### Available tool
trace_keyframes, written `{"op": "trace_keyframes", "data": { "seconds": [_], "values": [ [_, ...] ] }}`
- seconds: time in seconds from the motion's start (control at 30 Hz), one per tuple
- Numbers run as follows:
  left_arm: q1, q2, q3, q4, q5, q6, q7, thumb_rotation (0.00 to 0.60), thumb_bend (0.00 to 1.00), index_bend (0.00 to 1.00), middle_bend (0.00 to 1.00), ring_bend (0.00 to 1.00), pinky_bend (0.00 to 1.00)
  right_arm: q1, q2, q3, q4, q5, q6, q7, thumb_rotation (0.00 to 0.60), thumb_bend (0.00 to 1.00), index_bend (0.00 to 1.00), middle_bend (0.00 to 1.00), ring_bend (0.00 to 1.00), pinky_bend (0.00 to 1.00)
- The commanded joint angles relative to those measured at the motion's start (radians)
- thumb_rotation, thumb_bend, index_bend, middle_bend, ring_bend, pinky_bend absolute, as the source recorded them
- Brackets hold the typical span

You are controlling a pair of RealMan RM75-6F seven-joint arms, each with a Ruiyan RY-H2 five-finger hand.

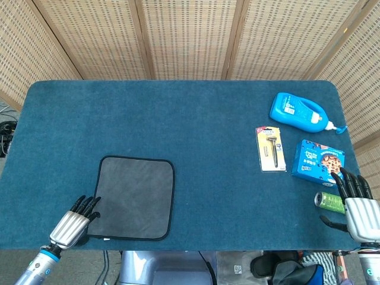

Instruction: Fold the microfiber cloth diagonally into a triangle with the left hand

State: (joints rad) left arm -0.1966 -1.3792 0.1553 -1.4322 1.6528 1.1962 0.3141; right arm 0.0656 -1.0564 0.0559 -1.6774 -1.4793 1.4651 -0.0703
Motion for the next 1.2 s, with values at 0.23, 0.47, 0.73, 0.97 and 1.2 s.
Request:
{"op": "trace_keyframes", "data": {
  "seconds": [0.23, 0.47, 0.73, 0.97, 1.2],
  "values": [
    [-0.003, -0.031, -0.002, 0.034, 0.001, 0.003, 0.006, 0.6, 0.19, 0.32, 0.0, 0.0, 0.0, -0.002, 0.004, 0.0, -0.005, -0.004, 0.004, 0.01, 0.6, 0.0, 0.0, 0.0, 0.0, 0.0],
    [-0.002, -0.047, -0.006, 0.051, 0.016, 0.035, -0.013, 0.6, 0.31, 0.39, 0.0, 0.0, 0.0, -0.002, 0.004, 0.002, -0.005, -0.003, 0.005, 0.013, 0.6, 0.0, 0.0, 0.0, 0.0, 0.0],
    [0.0, -0.049, 0.001, 0.063, 0.026, 0.05, -0.029, 0.6, 0.36, 0.45, 0.0, 0.0, 0.0, -0.003, 0.003, 0.004, -0.003, -0.004, 0.008, 0.014, 0.6, 0.0, 0.0, 0.0, 0.0, 0.0],
    [0.0, -0.058, 0.0, 0.079, 0.025, 0.056, -0.047, 0.6, 0.38, 0.53, 0.0, 0.0, 0.0, -0.004, 0.003, 0.004, -0.003, -0.003, 0.008, 0.014, 0.6, 0.0, 0.0, 0.0, 0.0, 0.0],
    [-0.001, -0.056, -0.004, 0.08, 0.025, 0.066, -0.052, 0.6, 0.39, 0.58, 0.0, 0.0, 0.0, -0.004, 0.002, 0.005, -0.003, -0.002, 0.01, 0.012, 0.6, 0.0, 0.0, 0.0, 0.0, 0.0]
  ]
}}
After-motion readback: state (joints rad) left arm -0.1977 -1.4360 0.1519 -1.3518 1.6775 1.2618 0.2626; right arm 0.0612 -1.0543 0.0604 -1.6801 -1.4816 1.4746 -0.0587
